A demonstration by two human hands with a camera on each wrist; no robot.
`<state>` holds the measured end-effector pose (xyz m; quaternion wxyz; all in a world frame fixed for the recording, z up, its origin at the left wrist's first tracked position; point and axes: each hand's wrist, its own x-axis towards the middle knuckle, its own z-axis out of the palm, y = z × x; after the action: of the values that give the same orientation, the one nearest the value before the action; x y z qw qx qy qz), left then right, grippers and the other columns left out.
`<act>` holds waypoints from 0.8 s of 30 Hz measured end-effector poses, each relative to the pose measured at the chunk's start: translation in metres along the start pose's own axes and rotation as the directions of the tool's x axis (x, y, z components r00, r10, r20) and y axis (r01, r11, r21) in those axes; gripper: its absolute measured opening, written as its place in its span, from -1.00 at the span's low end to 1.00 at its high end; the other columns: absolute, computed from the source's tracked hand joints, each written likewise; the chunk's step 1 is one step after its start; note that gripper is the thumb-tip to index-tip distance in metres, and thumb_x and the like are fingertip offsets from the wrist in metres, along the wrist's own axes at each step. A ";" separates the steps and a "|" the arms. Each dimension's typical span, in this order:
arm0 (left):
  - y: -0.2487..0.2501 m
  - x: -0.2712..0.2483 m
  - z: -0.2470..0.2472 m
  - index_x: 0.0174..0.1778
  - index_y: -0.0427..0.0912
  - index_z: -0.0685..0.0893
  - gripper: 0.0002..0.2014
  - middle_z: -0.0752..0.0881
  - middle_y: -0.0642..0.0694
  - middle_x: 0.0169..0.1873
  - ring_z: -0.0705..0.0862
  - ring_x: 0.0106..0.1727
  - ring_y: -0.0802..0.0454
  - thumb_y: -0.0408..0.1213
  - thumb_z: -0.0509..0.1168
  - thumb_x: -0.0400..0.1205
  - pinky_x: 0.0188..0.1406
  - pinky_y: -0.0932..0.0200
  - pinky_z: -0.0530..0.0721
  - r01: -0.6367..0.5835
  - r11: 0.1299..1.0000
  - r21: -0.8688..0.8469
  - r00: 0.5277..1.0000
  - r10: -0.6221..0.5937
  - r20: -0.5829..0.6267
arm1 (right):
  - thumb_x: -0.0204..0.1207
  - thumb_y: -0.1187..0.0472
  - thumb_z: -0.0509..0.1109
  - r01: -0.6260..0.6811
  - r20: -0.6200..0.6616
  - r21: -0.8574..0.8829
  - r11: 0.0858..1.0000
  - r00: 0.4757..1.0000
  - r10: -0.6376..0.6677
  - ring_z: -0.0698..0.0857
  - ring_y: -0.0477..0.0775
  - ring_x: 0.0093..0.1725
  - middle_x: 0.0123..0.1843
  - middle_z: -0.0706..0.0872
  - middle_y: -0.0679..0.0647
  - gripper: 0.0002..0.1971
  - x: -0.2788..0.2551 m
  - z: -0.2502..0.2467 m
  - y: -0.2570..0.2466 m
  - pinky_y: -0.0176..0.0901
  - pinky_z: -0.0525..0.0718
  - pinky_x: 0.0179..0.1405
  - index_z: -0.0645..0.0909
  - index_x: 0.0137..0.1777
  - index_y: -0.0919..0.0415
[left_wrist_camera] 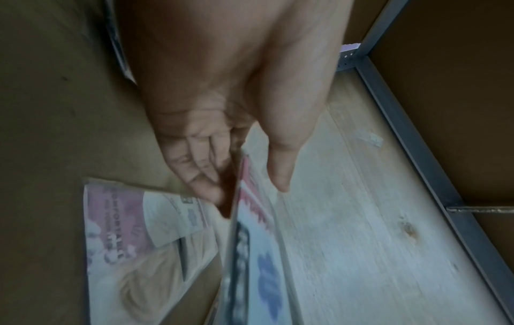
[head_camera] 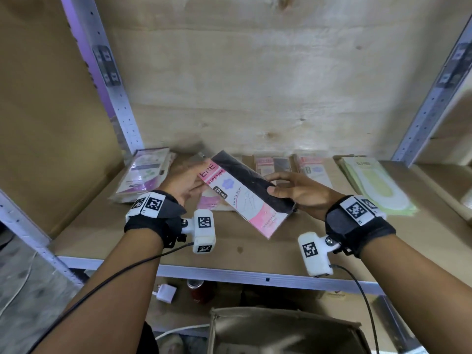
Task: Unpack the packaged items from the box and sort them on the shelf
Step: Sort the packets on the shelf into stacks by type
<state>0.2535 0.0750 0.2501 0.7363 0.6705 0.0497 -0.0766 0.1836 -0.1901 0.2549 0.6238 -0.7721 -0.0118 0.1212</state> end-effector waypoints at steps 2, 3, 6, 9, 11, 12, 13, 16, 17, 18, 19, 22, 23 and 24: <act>0.001 0.007 -0.003 -0.10 -0.01 0.69 -0.86 0.87 -0.02 -0.23 0.81 -0.20 0.10 -0.08 0.50 0.58 -0.26 0.22 0.72 -0.054 0.998 0.035 0.997 0.056 -0.053 | 0.63 0.34 0.40 -0.009 0.020 -0.002 1.000 1.000 0.009 0.76 0.33 0.19 0.28 0.74 0.38 -0.62 0.000 -0.007 0.004 0.06 0.74 0.14 0.55 0.44 0.27; 0.000 0.011 -0.005 -0.12 0.01 0.69 -0.84 0.86 0.01 -0.24 0.80 -0.22 0.09 -0.04 0.51 0.56 -0.20 0.17 0.70 -0.074 0.994 0.082 0.995 0.079 -0.064 | 0.63 0.34 0.40 -0.015 0.031 -0.010 1.000 0.999 0.015 0.74 0.36 0.23 0.29 0.73 0.37 -0.61 -0.001 -0.011 0.006 0.14 0.72 0.21 0.55 0.45 0.27; -0.002 0.020 -0.005 -0.17 -0.03 0.74 -0.74 0.86 0.00 -0.31 0.80 -0.22 0.01 0.10 0.45 0.57 -0.06 0.07 0.68 -0.124 0.955 0.268 0.991 0.132 -0.011 | 0.62 0.34 0.40 -0.039 0.065 0.004 0.999 0.997 0.039 0.72 0.39 0.29 0.32 0.73 0.31 -0.58 -0.002 -0.021 0.010 0.23 0.67 0.33 0.55 0.47 0.25; -0.003 0.026 -0.001 -0.28 -0.05 0.70 -0.60 0.80 0.03 -0.43 0.81 -0.21 -0.06 0.22 0.31 0.62 -0.06 0.08 0.69 -0.179 0.893 0.414 0.982 0.187 0.020 | 0.63 0.37 0.39 -0.031 0.115 0.030 0.999 0.993 0.027 0.78 0.29 0.21 0.26 0.78 0.27 -0.61 -0.005 -0.029 0.013 0.01 0.78 0.16 0.58 0.45 0.24; -0.003 0.029 0.003 -0.30 -0.06 0.67 -0.52 0.84 -0.04 -0.31 0.83 -0.11 -0.11 0.30 0.21 0.64 0.09 -0.03 0.69 -0.179 0.847 0.501 0.980 0.196 0.019 | 0.63 0.40 0.37 -0.029 0.128 0.051 0.998 0.991 0.022 0.85 0.12 0.05 0.13 0.85 0.15 -0.67 -0.007 -0.034 0.015 -0.19 0.81 -0.09 0.63 0.37 0.20; -0.004 0.029 0.005 -0.33 -0.08 0.64 -0.45 0.85 -0.12 -0.27 0.84 -0.09 -0.14 0.35 0.16 0.63 0.15 -0.10 0.68 -0.174 0.809 0.562 0.980 0.198 0.018 | 0.63 0.41 0.36 -0.034 0.125 0.060 0.998 0.992 0.026 0.86 0.05 -0.01 0.06 0.87 0.09 -0.70 -0.008 -0.038 0.016 -0.25 0.79 -0.17 0.64 0.32 0.17; -0.004 0.029 0.008 -0.37 -0.09 0.59 -0.41 0.85 -0.17 -0.27 0.83 -0.10 -0.16 0.39 0.10 0.62 0.16 -0.12 0.67 -0.167 0.770 0.616 0.980 0.200 0.015 | 0.63 0.41 0.37 -0.037 0.113 0.065 0.997 0.993 0.029 0.87 0.02 -0.05 0.02 0.88 0.06 -0.71 -0.010 -0.041 0.016 -0.28 0.78 -0.21 0.66 0.27 0.13; -0.005 0.026 0.020 -0.32 -0.09 0.64 -0.41 0.82 -0.08 -0.45 0.81 -0.25 -0.08 0.36 0.09 0.66 -0.17 0.08 0.63 -0.138 0.779 0.612 0.984 0.176 -0.003 | 0.60 0.36 0.43 -0.048 0.070 0.034 0.998 0.996 0.046 0.87 0.02 -0.06 0.02 0.88 0.07 -0.75 -0.015 -0.048 0.018 -0.28 0.77 -0.18 0.70 0.21 0.10; -0.004 0.024 0.024 -0.25 -0.14 0.70 -0.43 0.81 -0.06 -0.49 0.78 -0.33 -0.03 0.31 0.12 0.68 -0.28 0.15 0.57 -0.123 0.814 0.567 0.988 0.153 -0.005 | 0.59 0.33 0.45 -0.052 0.067 0.015 0.999 0.996 0.051 0.86 0.04 -0.03 0.05 0.87 0.10 -0.76 -0.017 -0.050 0.019 -0.24 0.77 -0.13 0.71 0.23 0.13; -0.003 0.022 0.027 -0.20 -0.17 0.72 -0.46 0.80 -0.07 -0.51 0.75 -0.40 -0.01 0.26 0.16 0.69 -0.34 0.18 0.52 -0.106 0.852 0.513 0.992 0.126 -0.005 | 0.59 0.30 0.45 -0.052 0.077 -0.004 0.999 0.996 0.052 0.84 0.07 0.01 0.09 0.86 0.15 -0.75 -0.020 -0.051 0.019 -0.20 0.77 -0.06 0.71 0.26 0.19; -0.003 0.020 0.028 -0.20 -0.20 0.71 -0.48 0.78 -0.11 -0.54 0.68 -0.50 -0.01 0.23 0.20 0.69 -0.42 0.21 0.48 -0.087 0.893 0.443 0.996 0.094 0.007 | 0.60 0.29 0.44 -0.050 0.094 -0.016 0.999 0.994 0.051 0.83 0.10 0.05 0.14 0.84 0.20 -0.72 -0.022 -0.052 0.020 -0.18 0.76 0.00 0.70 0.29 0.26; 0.000 0.012 0.026 -0.30 -0.28 0.62 -0.47 0.59 -0.13 -0.67 0.32 -0.79 0.09 0.15 0.20 0.73 -0.78 0.39 0.25 -0.024 0.979 0.203 0.979 -0.018 0.201 | 0.63 0.30 0.40 -0.029 0.108 0.015 0.999 0.994 0.027 0.79 0.15 0.04 0.16 0.80 0.29 -0.70 -0.028 -0.055 0.019 -0.21 0.76 -0.03 0.66 0.31 0.41; 0.001 0.010 0.024 -0.40 -0.26 0.60 -0.43 0.51 -0.09 -0.73 0.25 -0.82 0.13 0.13 0.16 0.74 -0.83 0.40 0.19 -0.012 0.986 0.166 0.959 -0.035 0.281 | 0.63 0.31 0.40 -0.018 0.105 0.023 1.000 0.994 0.016 0.78 0.15 0.02 0.13 0.80 0.28 -0.70 -0.029 -0.055 0.018 -0.22 0.76 -0.07 0.66 0.30 0.44; 0.002 0.009 0.024 -0.50 -0.20 0.59 -0.40 0.45 -0.04 -0.76 0.22 -0.83 0.16 0.12 0.12 0.76 -0.87 0.39 0.16 -0.004 0.991 0.136 0.936 -0.044 0.348 | 0.63 0.33 0.39 -0.009 0.102 0.028 1.000 0.995 0.006 0.78 0.13 -0.02 0.09 0.80 0.27 -0.71 -0.031 -0.055 0.018 -0.24 0.75 -0.11 0.65 0.29 0.45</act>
<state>0.2621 0.0506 0.2524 0.6856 0.6937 -0.0807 -0.2056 0.1627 -0.2519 0.2538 0.6329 -0.7559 -0.0391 0.1628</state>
